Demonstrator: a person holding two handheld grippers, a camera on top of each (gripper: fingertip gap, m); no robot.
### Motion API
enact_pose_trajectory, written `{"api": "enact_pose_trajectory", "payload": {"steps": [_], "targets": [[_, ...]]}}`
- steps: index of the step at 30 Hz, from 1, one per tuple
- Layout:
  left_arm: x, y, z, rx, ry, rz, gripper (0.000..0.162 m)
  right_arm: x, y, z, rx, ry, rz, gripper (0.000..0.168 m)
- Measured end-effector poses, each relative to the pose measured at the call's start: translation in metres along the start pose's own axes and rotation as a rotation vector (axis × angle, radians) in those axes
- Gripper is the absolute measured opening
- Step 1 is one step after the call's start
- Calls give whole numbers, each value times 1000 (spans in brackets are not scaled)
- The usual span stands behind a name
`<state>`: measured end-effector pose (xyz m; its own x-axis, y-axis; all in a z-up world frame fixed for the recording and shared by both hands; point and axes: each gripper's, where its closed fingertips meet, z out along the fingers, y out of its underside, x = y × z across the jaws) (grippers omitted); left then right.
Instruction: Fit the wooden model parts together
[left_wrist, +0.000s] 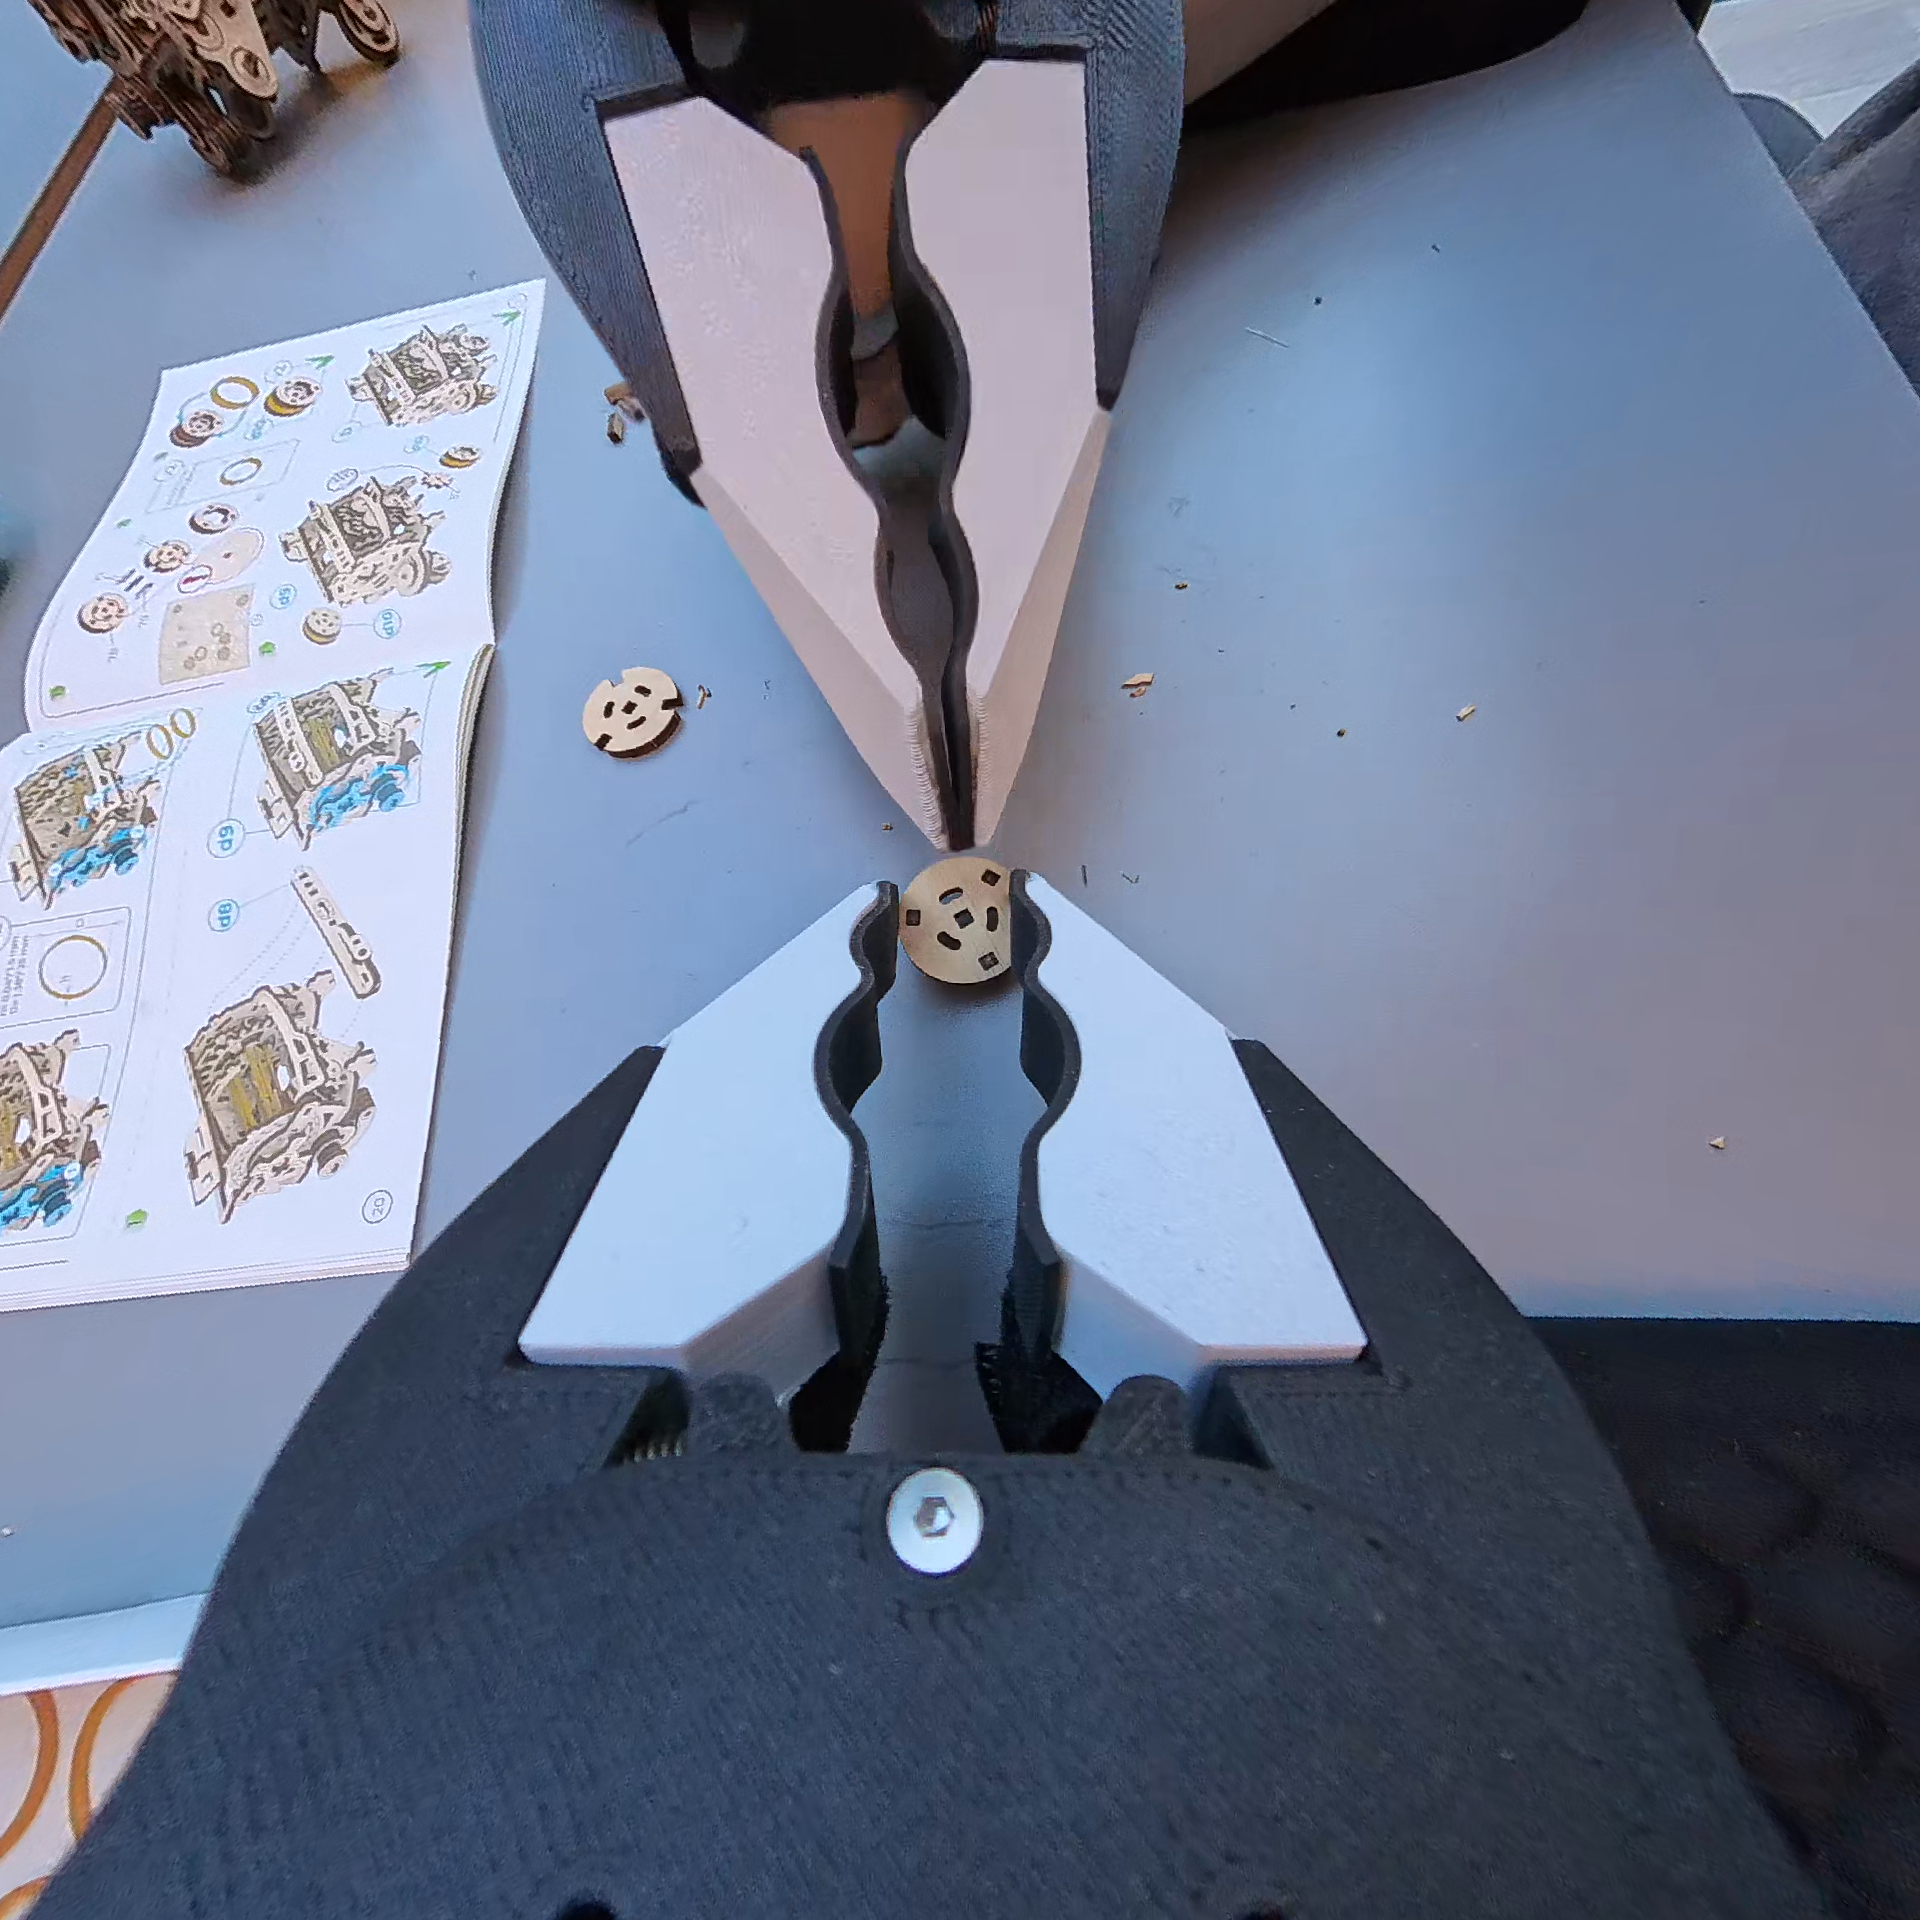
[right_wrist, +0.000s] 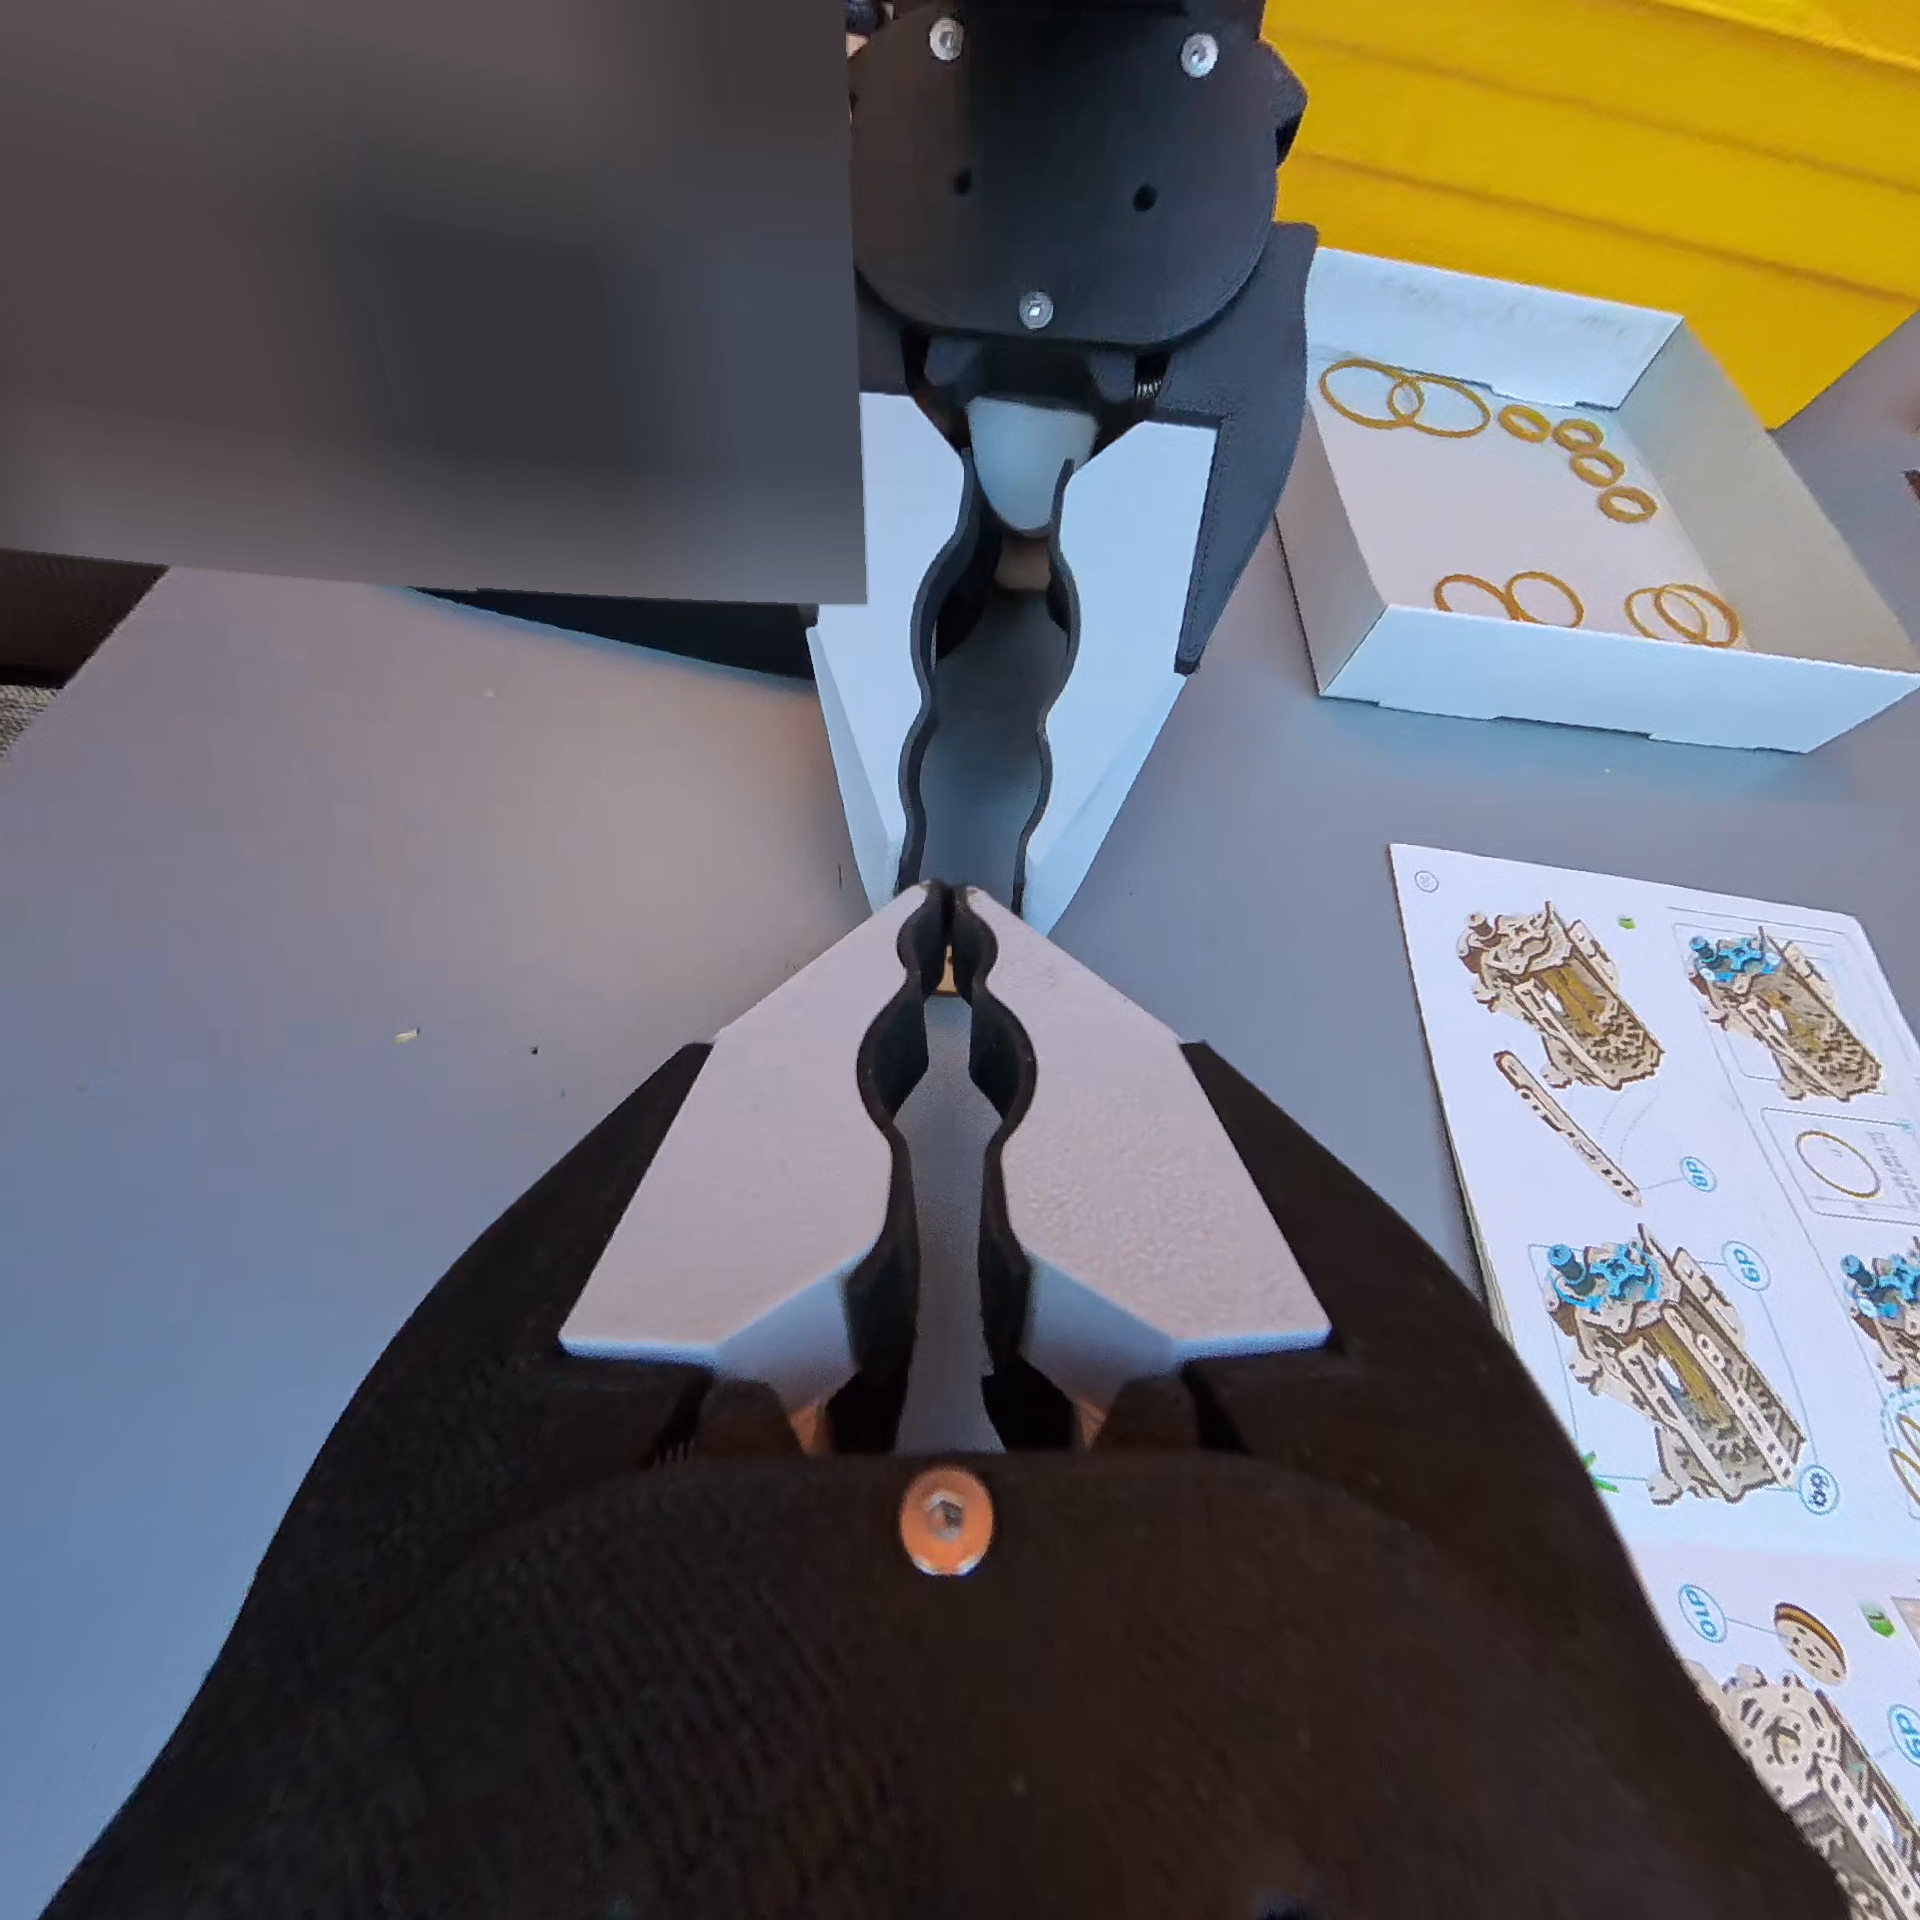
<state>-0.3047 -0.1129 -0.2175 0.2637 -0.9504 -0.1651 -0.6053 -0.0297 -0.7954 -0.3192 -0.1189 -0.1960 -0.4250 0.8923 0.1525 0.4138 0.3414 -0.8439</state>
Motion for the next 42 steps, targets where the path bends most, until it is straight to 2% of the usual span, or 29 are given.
{"api": "enact_pose_trajectory", "payload": {"steps": [2,3,4,6,8,12,15,17,20,23,27,30,33,35,38,39,40,42], "targets": [[0,0,0,-1,0,0,19,-2,25,7,-125,-14,1,4],[2,1,0,-3,12,4,8,-1,17,6,-72,-14,12,0],[1,1,-1,-2,8,6,8,1,14,4,-81,-8,15,0],[1,1,-1,-1,4,4,8,0,4,2,-36,12,-18,0],[-4,2,-2,-2,-21,-11,19,0,20,8,-122,14,-31,0],[-5,1,-7,20,0,-51,20,2,1,1,-33,38,-30,0],[-3,-1,-8,39,15,-51,20,-1,21,7,-111,16,-5,0],[-2,-1,-8,32,21,-52,23,-1,19,6,-101,9,1,0],[0,3,-4,-2,21,-27,20,-1,5,3,-57,27,-31,0],[0,3,-4,-1,22,-28,20,-4,20,10,-117,2,-15,0],[1,3,-4,-1,31,-29,17,-2,1,2,-27,29,-33,0],[1,2,-4,2,36,-34,15,-3,19,10,-100,7,16,0],[1,3,-4,-1,37,-38,15,0,5,3,-51,31,6,0],[1,3,-4,0,38,-39,15,-3,23,10,-122,3,43,0],[1,3,-4,-2,42,-47,15,4,6,1,-59,40,24,0],[1,3,-4,-2,43,-49,15,2,6,3,-48,33,24,0],[1,3,-4,-2,43,-50,15,-2,21,8,-121,2,48,0],[0,3,-4,-2,44,-60,16,1,15,5,-85,-1,80,0]]}}
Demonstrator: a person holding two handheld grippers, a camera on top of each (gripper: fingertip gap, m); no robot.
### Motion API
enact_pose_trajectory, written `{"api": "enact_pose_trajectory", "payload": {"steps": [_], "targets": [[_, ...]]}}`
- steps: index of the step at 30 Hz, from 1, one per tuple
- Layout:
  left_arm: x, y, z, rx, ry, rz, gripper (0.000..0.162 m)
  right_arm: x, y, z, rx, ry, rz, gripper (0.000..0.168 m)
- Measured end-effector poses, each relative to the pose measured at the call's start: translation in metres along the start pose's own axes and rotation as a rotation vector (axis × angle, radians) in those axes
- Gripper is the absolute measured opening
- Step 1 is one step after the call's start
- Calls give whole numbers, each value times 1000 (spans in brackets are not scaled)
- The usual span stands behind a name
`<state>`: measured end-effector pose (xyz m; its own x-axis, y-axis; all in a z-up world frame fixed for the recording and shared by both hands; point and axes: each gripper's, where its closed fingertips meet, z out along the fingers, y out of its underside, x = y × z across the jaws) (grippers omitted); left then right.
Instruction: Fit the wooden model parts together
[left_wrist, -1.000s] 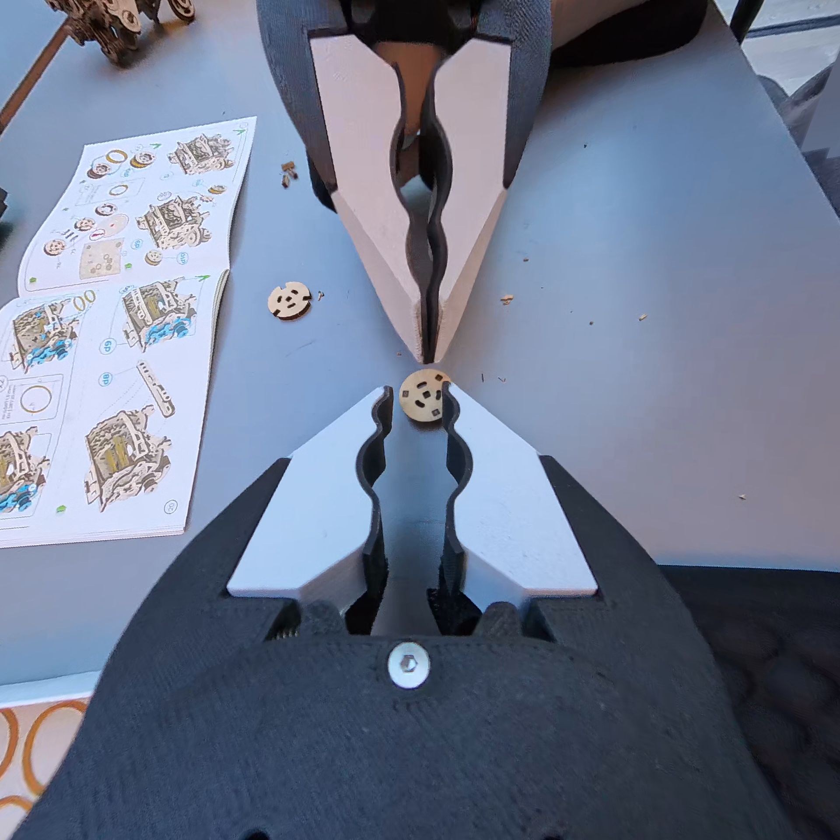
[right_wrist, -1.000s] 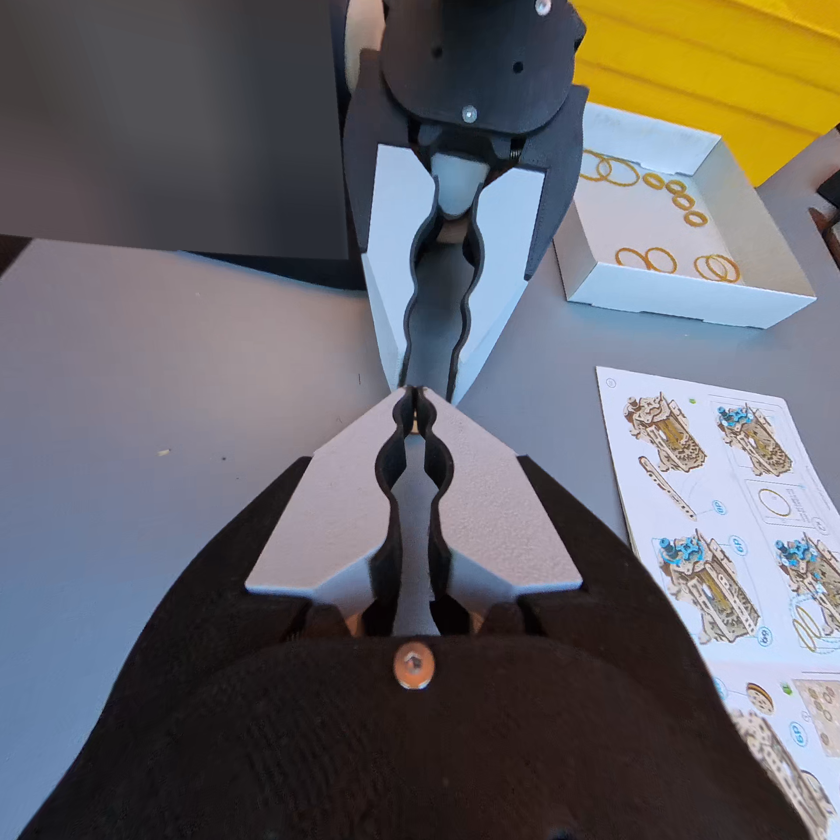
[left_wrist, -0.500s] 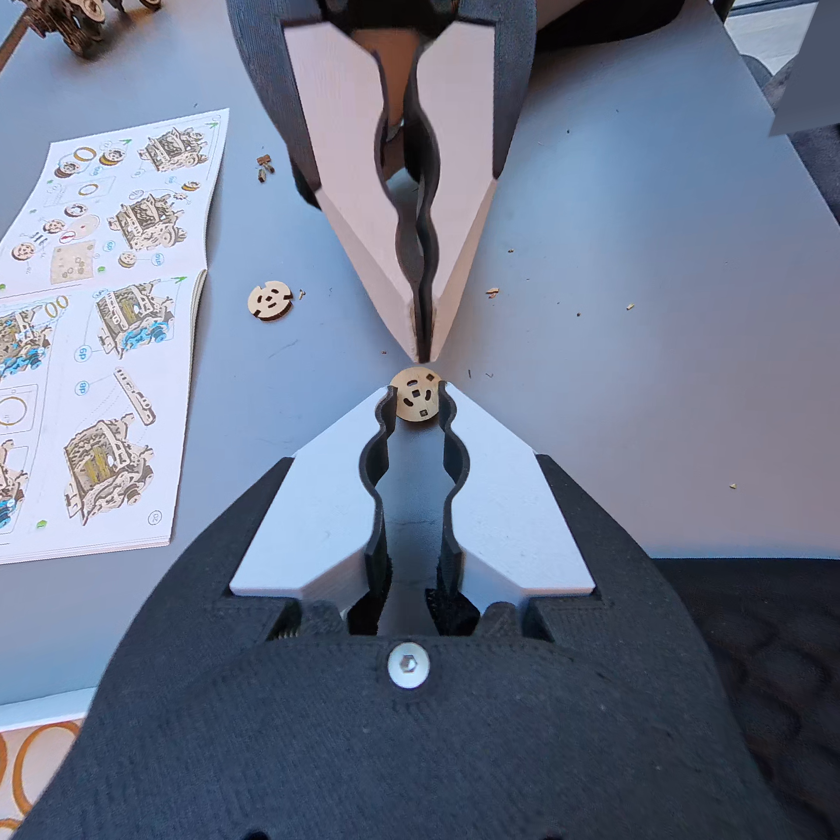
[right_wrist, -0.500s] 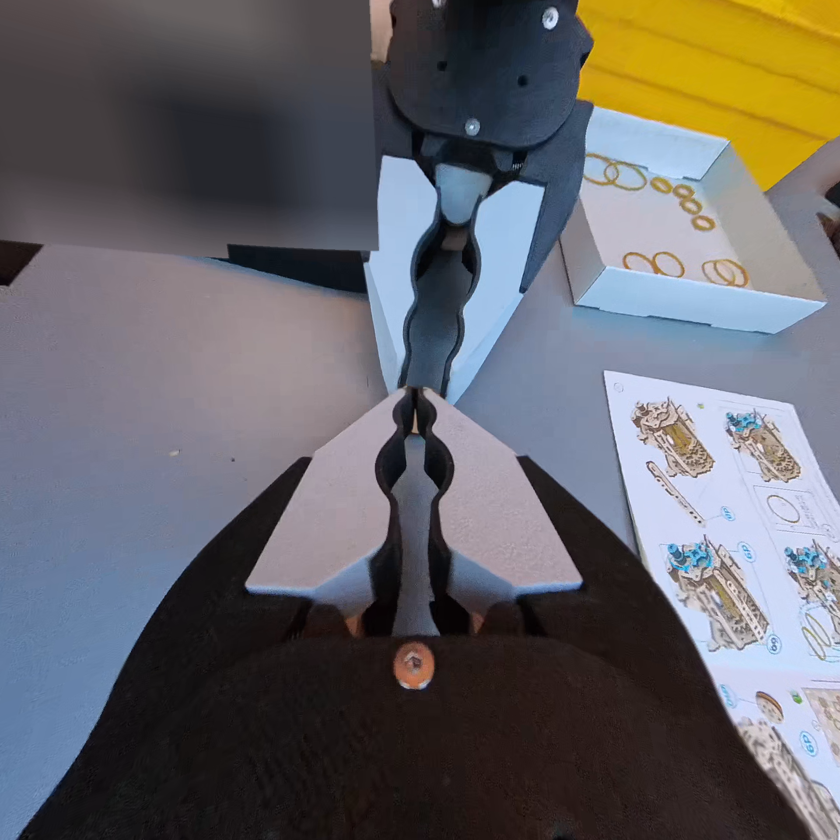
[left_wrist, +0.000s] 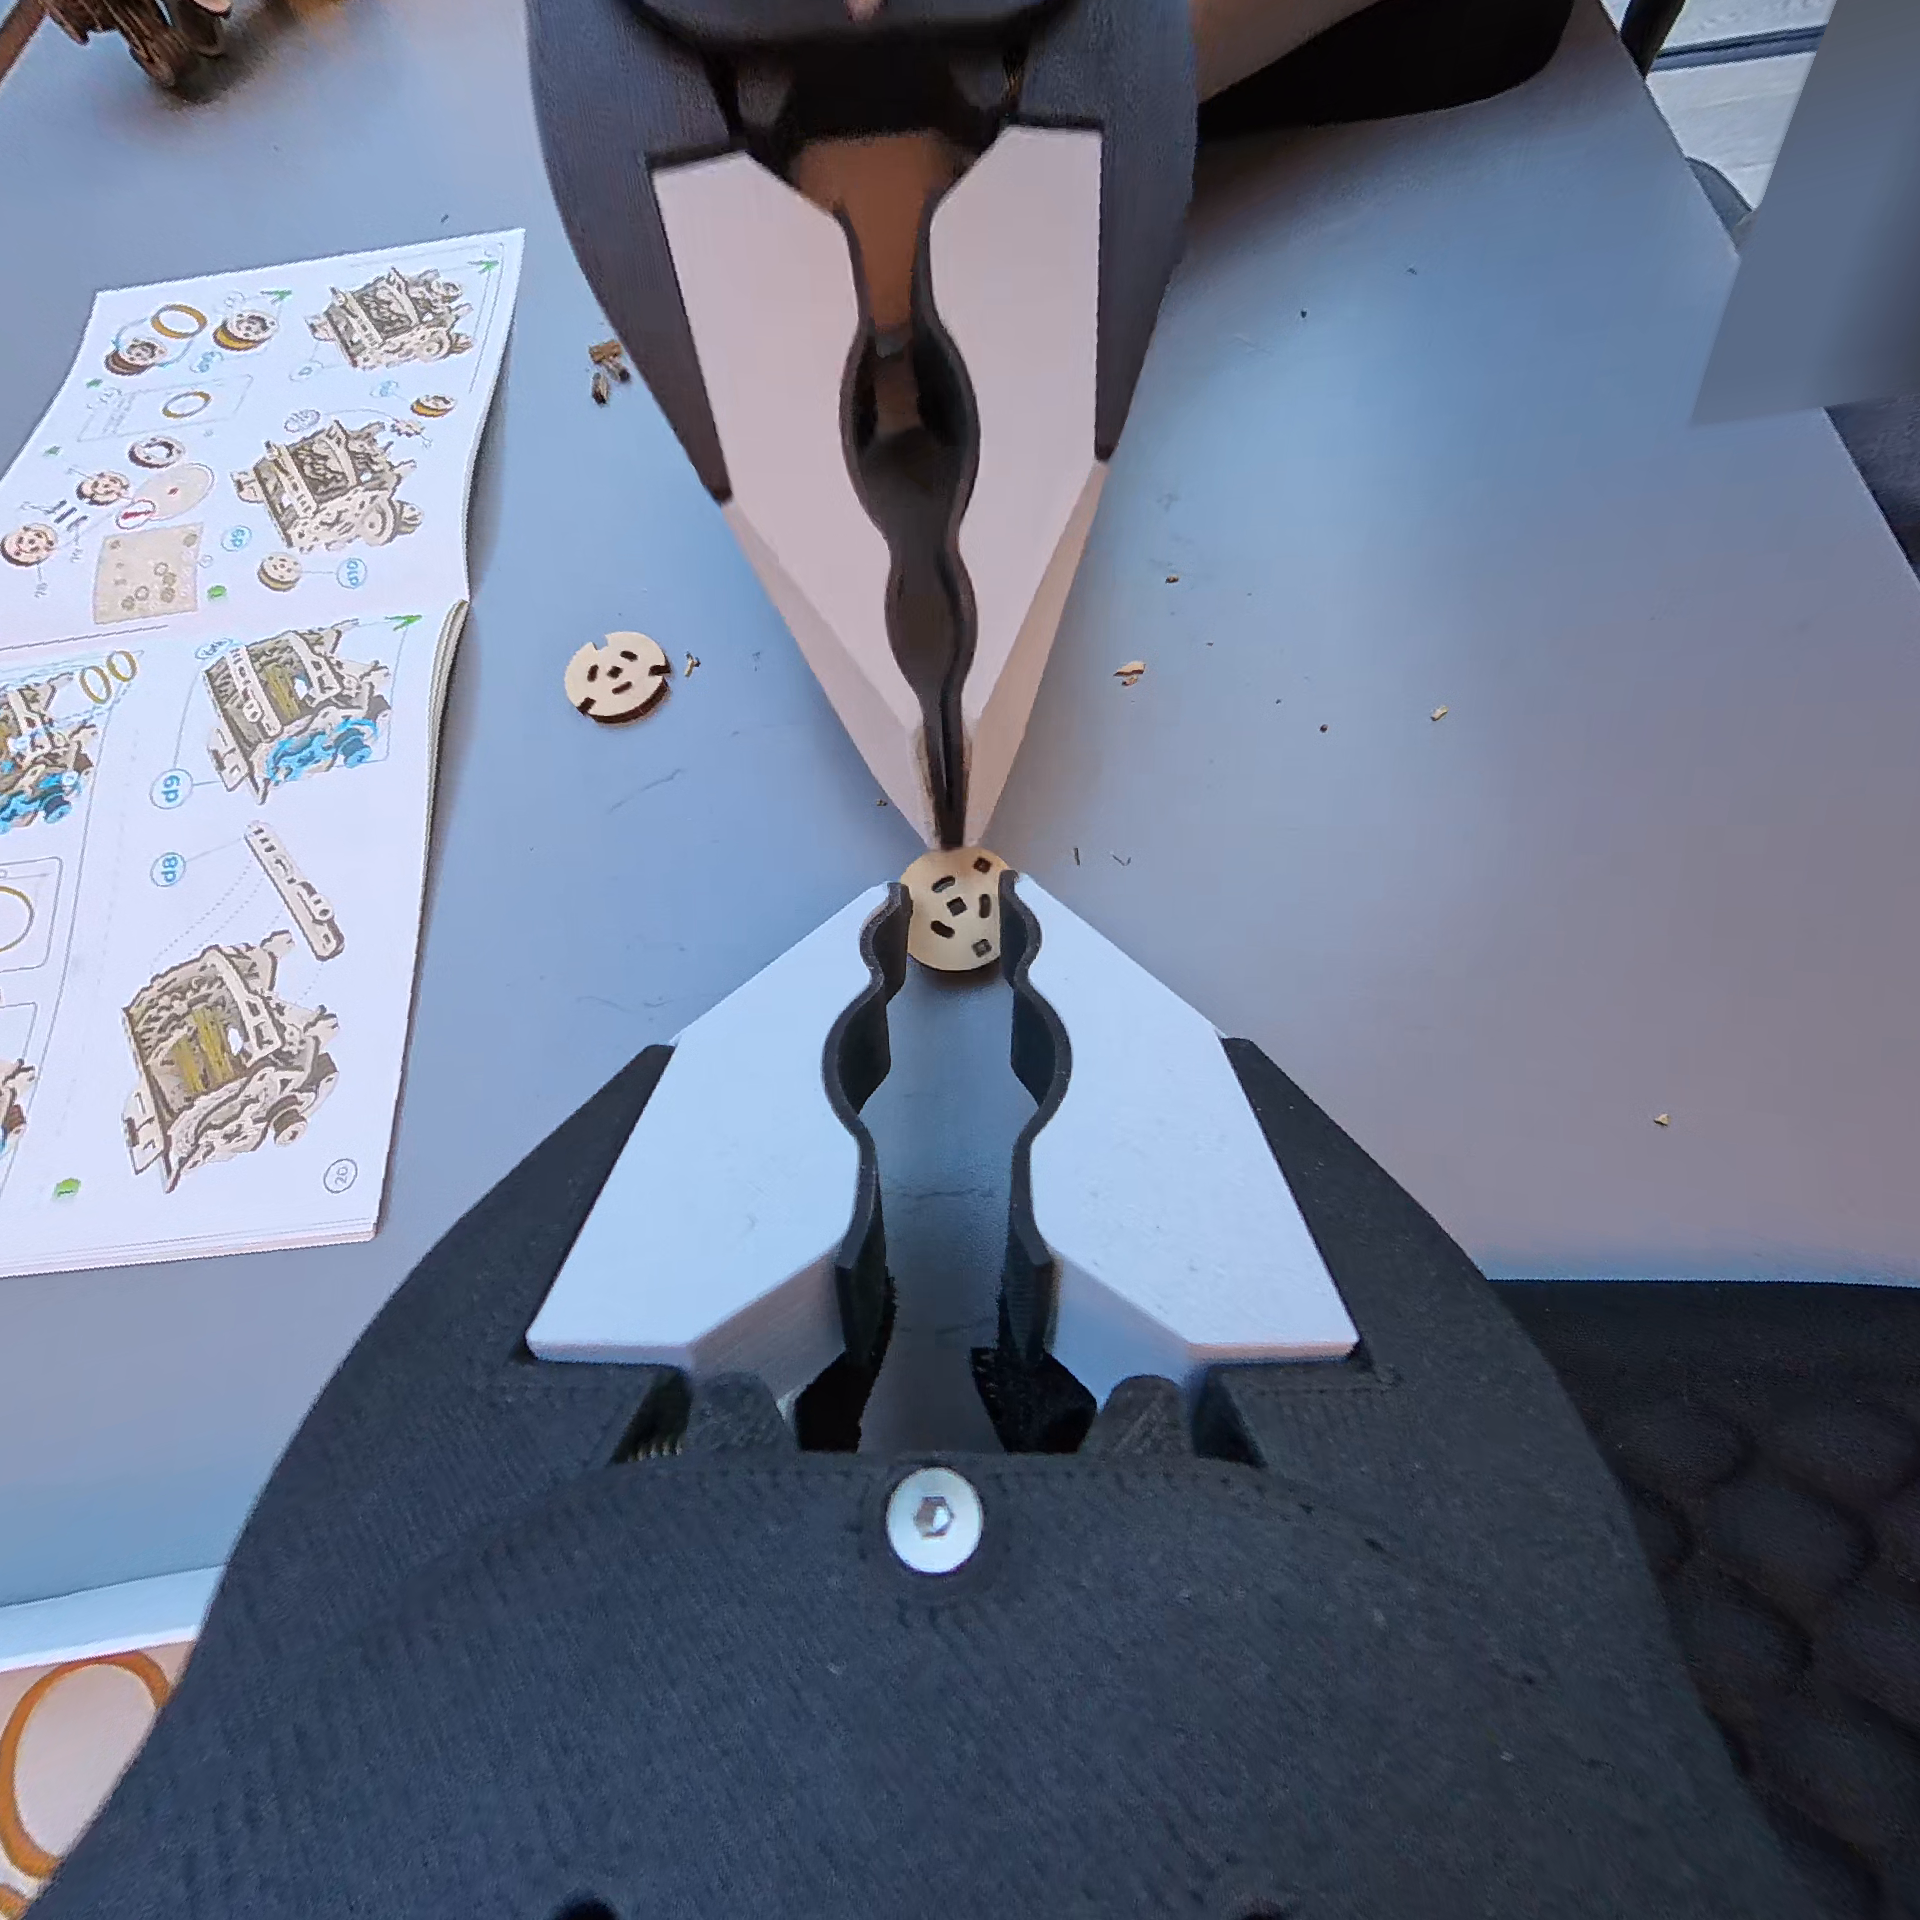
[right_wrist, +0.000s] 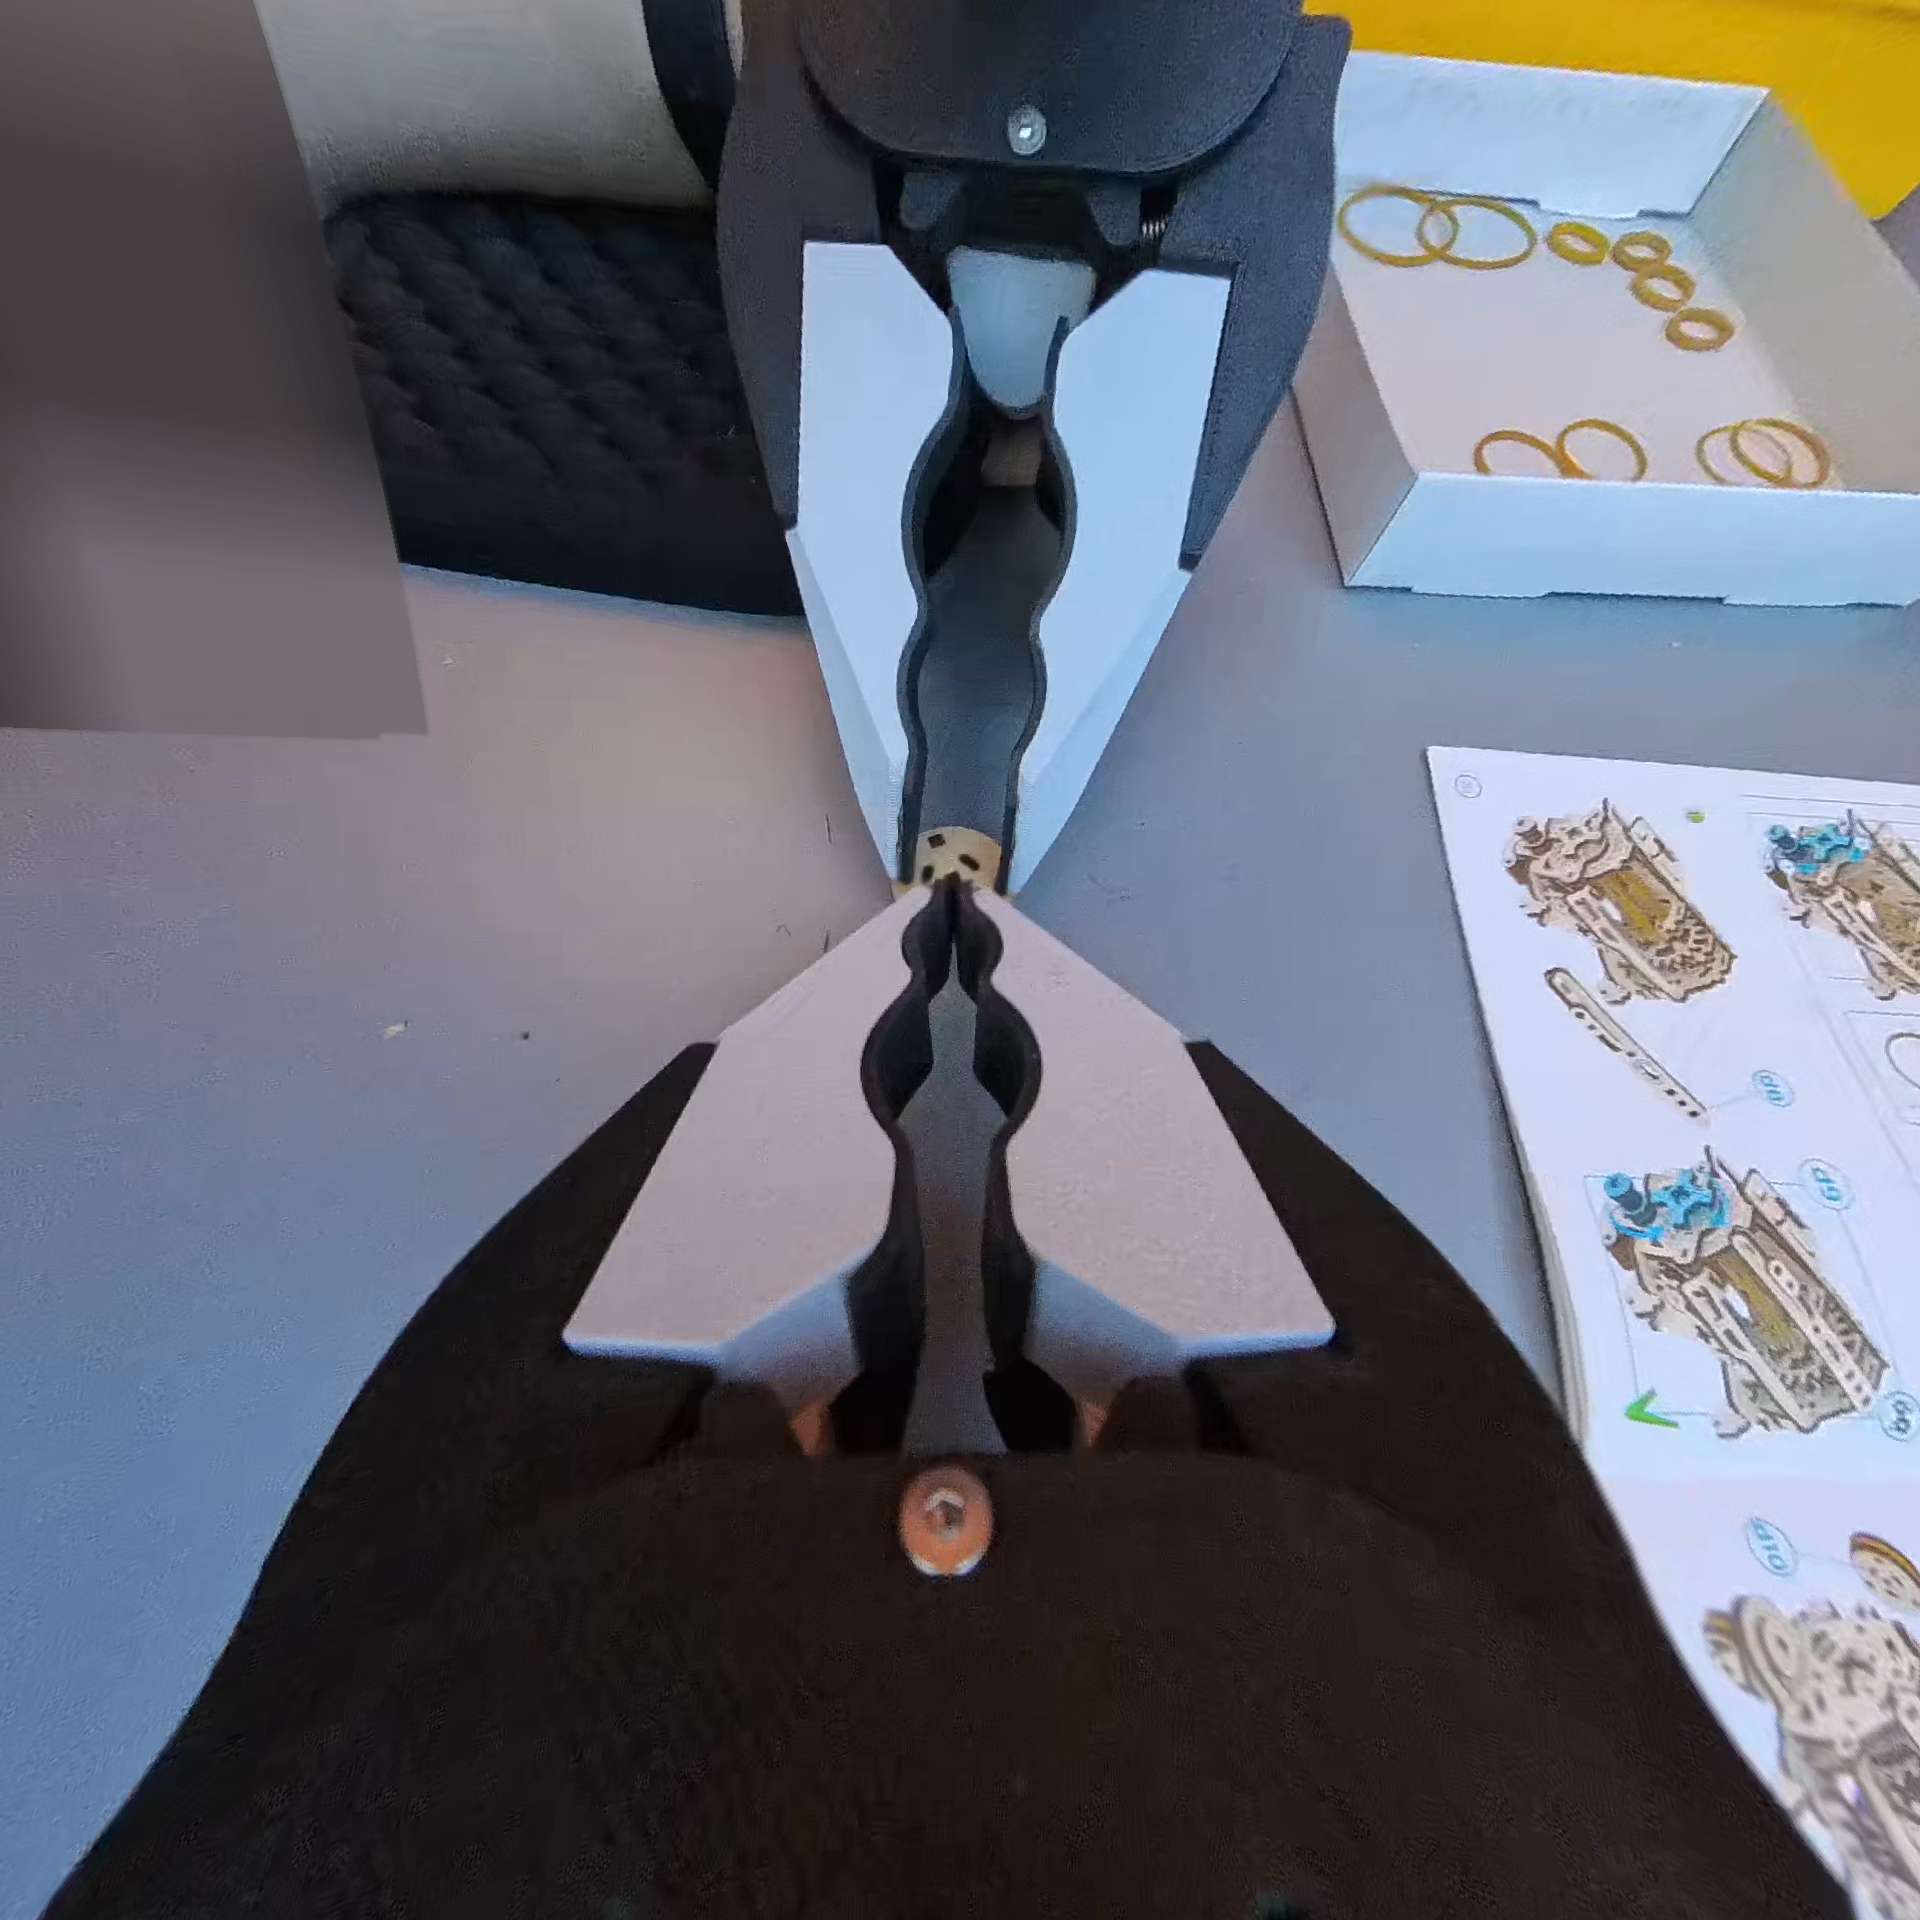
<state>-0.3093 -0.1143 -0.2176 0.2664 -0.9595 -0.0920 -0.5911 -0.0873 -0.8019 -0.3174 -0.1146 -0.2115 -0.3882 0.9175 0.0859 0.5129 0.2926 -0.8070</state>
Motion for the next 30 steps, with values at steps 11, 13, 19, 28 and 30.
{"api": "enact_pose_trajectory", "payload": {"steps": [11,13,19,28,30], "targets": [[0,0,0,-1,0,-6,15,-3,-3,-2,-4,-13,-5,0],[0,0,0,-1,-2,-4,15,-4,-6,-1,19,-14,-4,0],[0,0,0,-1,-5,-2,15,-8,1,2,-15,-43,8,0],[0,0,0,-1,-6,1,16,-1,-12,-5,41,-12,8,0],[-1,0,0,-1,-3,-4,16,-4,-2,0,7,-26,16,0]]}}
